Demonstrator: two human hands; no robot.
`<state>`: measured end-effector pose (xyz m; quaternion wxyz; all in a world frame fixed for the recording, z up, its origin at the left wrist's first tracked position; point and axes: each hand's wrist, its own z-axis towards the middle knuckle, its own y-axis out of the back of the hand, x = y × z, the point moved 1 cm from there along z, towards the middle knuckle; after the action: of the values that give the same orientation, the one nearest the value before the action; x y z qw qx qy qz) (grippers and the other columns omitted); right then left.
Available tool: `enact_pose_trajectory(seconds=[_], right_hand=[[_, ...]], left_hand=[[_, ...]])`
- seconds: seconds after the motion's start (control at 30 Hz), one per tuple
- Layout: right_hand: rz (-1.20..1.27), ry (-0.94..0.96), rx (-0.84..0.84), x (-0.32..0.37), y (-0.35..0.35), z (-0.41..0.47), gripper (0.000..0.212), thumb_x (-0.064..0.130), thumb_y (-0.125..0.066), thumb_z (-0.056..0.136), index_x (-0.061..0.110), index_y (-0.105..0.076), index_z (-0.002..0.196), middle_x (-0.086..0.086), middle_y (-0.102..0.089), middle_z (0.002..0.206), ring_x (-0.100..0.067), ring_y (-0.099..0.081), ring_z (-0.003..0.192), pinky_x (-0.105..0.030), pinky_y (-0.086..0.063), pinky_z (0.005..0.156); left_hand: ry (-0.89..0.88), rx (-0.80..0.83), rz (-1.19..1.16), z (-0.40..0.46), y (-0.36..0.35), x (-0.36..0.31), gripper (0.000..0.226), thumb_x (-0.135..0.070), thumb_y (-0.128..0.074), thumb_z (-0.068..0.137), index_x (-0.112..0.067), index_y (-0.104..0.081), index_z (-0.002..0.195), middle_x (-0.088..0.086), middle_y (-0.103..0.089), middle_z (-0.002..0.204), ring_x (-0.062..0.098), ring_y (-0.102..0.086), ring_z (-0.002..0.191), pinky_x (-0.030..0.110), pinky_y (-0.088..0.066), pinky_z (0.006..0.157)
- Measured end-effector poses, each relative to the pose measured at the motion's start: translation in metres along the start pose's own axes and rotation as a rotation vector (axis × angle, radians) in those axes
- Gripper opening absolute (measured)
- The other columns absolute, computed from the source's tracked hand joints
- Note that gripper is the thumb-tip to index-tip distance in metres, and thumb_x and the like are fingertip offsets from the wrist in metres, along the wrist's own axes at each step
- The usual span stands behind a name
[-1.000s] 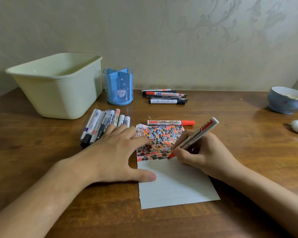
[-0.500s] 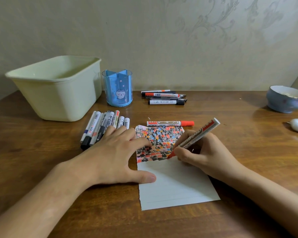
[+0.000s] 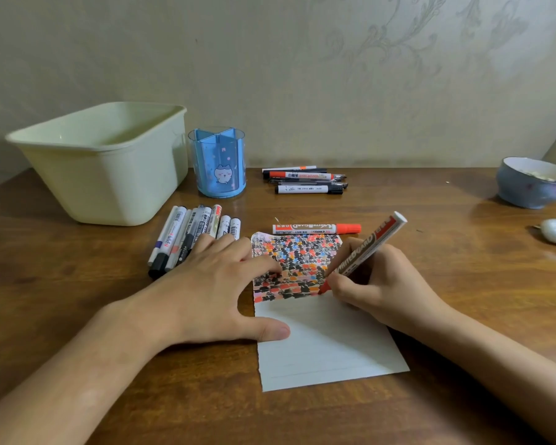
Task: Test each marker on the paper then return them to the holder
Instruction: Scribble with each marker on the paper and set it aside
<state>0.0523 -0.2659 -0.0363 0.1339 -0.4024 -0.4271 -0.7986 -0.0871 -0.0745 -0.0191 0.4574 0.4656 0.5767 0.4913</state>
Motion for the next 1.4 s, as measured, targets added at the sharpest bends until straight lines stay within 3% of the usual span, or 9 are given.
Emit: enact_pose_trajectory(seconds=[0.2,0.37,0.53,0.73,0.93,1.03,1.2,1.33,1.4], right_hand=[[-0.028,0.018,0.027,0.001,-0.001,0.0,0.016,0.017,-0.072,0.083,0.03,-0.063,0.08,0.022,-0.07,0.076,0.001,-0.067,0.073,-0.01,-0.047,0.063],[-0.013,0.017,0.029,-0.003,0.0,-0.001,0.008,0.013,-0.072,0.086,0.019,-0.068,0.083,0.01,-0.073,0.08,-0.006,-0.067,0.072,-0.02,-0.052,0.063],[-0.022,0.009,0.045,-0.001,0.0,0.0,0.018,0.016,-0.071,0.084,0.031,-0.061,0.08,0.027,-0.07,0.079,0.003,-0.068,0.076,-0.011,-0.049,0.064],[0.28,-0.024,-0.025,-0.005,0.008,0.001,0.011,0.01,-0.066,0.094,0.01,-0.056,0.099,0.0,-0.063,0.066,-0.013,-0.057,0.054,-0.022,-0.045,0.048],[0.419,-0.091,-0.022,0.002,0.012,0.003,0.025,0.024,-0.073,0.083,0.008,-0.062,0.099,0.002,-0.064,0.066,-0.016,-0.055,0.054,-0.027,-0.045,0.049],[0.489,-0.155,-0.029,0.003,0.012,0.003,0.02,0.028,-0.065,0.093,0.009,-0.066,0.098,-0.006,-0.069,0.075,-0.02,-0.06,0.06,-0.03,-0.046,0.052],[0.617,-0.214,-0.038,0.008,0.015,0.003,0.025,0.031,-0.067,0.091,0.011,-0.055,0.098,-0.018,-0.073,0.083,-0.027,-0.067,0.064,-0.03,-0.052,0.055],[0.606,-0.16,-0.052,0.01,0.022,0.003,0.022,0.025,-0.069,0.081,0.008,-0.062,0.092,-0.01,-0.071,0.077,-0.019,-0.065,0.063,-0.028,-0.055,0.059],[0.609,-0.167,-0.042,0.01,0.023,0.003,0.024,0.025,-0.071,0.079,0.008,-0.065,0.095,-0.007,-0.071,0.079,-0.017,-0.065,0.065,-0.027,-0.056,0.06]], left_hand=[[0.005,0.0,-0.001,-0.001,0.0,-0.001,0.089,-0.094,-0.037,0.065,-0.054,-0.023,0.143,-0.02,-0.028,0.107,0.005,-0.017,0.099,0.028,-0.02,0.092],[0.006,0.01,-0.004,0.0,0.001,0.0,0.089,-0.094,-0.038,0.065,-0.054,-0.022,0.143,-0.02,-0.028,0.108,0.004,-0.017,0.1,0.027,-0.02,0.091],[0.01,0.025,-0.008,0.0,0.001,-0.001,0.09,-0.094,-0.038,0.065,-0.054,-0.022,0.144,-0.02,-0.028,0.109,0.004,-0.016,0.098,0.028,-0.021,0.091],[0.012,0.025,-0.006,-0.001,0.001,-0.001,0.095,-0.094,-0.038,0.063,-0.053,-0.018,0.146,-0.02,-0.027,0.106,0.006,-0.017,0.098,0.028,-0.023,0.091],[0.01,0.017,-0.04,0.0,0.003,-0.002,0.098,-0.094,-0.041,0.064,-0.054,-0.013,0.149,-0.027,-0.026,0.098,0.005,-0.022,0.099,0.028,-0.026,0.09],[0.003,-0.034,-0.084,0.0,0.003,-0.003,0.09,-0.092,-0.036,0.07,-0.053,-0.015,0.149,-0.027,-0.027,0.101,0.0,-0.021,0.1,0.027,-0.025,0.092],[-0.045,-0.227,-0.249,-0.002,0.002,-0.002,0.054,-0.054,-0.02,0.097,-0.048,-0.015,0.151,-0.023,-0.037,0.116,-0.001,-0.03,0.114,0.022,-0.026,0.101],[-0.042,-0.339,-0.261,-0.002,0.006,-0.006,0.056,-0.037,-0.028,0.106,-0.045,-0.002,0.155,-0.03,-0.029,0.139,-0.009,-0.023,0.128,0.001,-0.014,0.103],[-0.012,-0.366,-0.284,-0.001,0.007,-0.006,0.065,-0.035,-0.042,0.103,-0.048,-0.003,0.153,-0.034,-0.026,0.134,-0.012,-0.025,0.127,0.009,-0.023,0.105]])
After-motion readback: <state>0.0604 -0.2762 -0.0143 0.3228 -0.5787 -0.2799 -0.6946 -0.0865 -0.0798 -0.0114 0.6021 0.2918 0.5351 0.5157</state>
